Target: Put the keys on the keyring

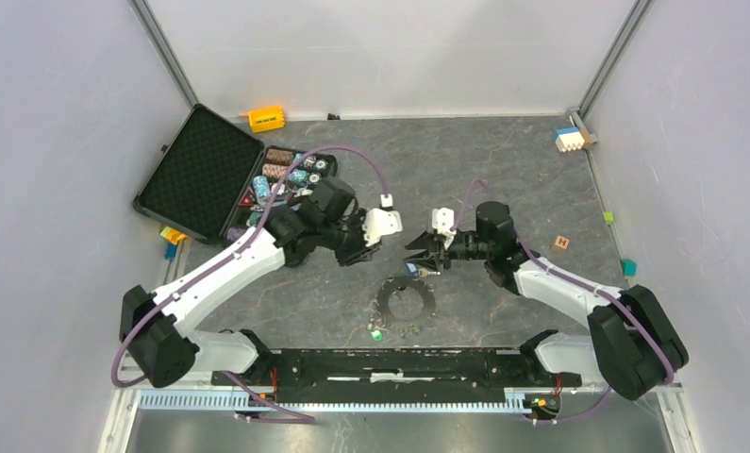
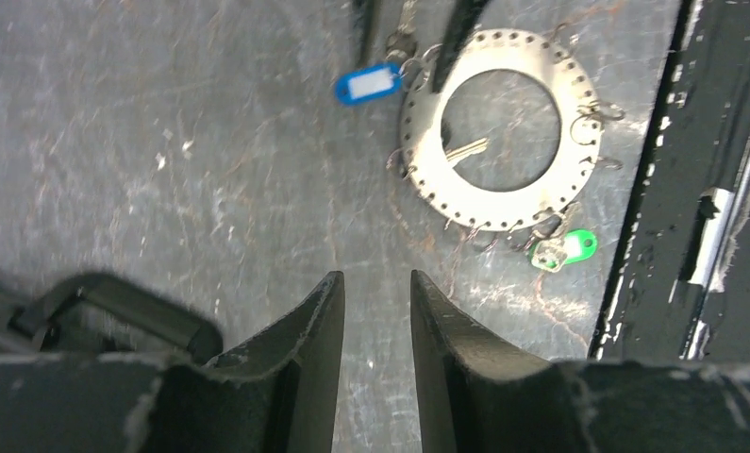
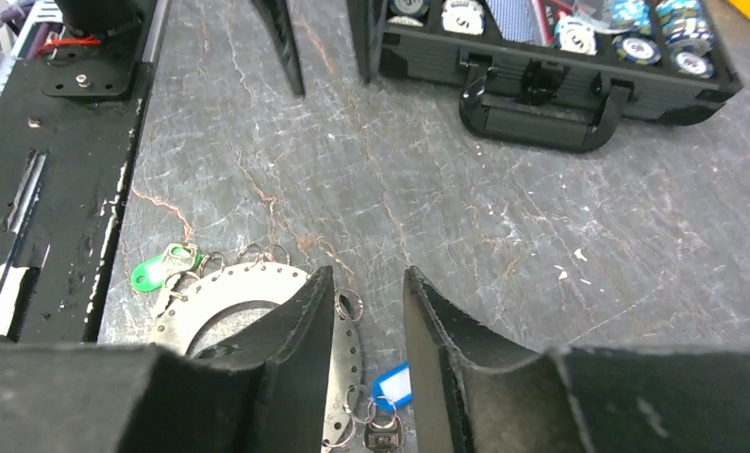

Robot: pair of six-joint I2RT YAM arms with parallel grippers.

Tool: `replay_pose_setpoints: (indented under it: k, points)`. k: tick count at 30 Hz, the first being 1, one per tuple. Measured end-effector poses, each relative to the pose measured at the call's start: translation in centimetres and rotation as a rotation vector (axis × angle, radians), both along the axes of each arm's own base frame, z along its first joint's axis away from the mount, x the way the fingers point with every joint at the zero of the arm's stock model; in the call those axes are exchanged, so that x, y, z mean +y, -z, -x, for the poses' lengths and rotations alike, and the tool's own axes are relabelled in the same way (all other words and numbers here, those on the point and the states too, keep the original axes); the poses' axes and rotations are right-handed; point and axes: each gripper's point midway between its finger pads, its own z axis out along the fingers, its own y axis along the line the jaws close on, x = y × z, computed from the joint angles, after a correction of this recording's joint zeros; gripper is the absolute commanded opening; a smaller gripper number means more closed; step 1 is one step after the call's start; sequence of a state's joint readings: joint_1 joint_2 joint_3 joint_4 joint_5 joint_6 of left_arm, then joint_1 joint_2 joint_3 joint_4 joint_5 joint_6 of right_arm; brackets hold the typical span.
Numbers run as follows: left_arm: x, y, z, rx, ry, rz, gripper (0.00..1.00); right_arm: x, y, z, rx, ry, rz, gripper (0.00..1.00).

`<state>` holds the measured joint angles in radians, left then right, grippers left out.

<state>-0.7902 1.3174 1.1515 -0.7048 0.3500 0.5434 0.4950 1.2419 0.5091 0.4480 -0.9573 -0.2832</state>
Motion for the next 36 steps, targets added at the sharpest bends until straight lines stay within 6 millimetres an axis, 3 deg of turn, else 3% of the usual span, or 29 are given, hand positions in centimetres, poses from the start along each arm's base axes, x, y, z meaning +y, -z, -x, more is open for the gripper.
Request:
replay_pose_setpoints:
  k: [8,12,18,27,36]
  points:
    - [5.4,-1.2,-1.8,-0.057,-0.173,0.059,0.50,2.5,4.3,-0.3,0.098,0.020,0.142,0.53]
    - [6.5,-1.8,-1.8,-0.081,-0.211,0.087,0.55,3.5,7.1,0.5,0.167,0.026,0.223,0.53]
    - [6.7,-0.7,-1.7,-0.059,-0.223,0.077,0.58,3.9,10.2,2.1,0.241,0.024,0.336,0.51]
    - [6.6,-0.3,-1.8,-0.048,-0.225,0.068,0.59,3.3,11.7,3.1,0.293,0.024,0.410,0.45]
    - [7.2,-0.4,-2.2,-0.062,-0.251,0.063,0.60,3.9,12.3,3.0,0.303,0.013,0.436,0.51]
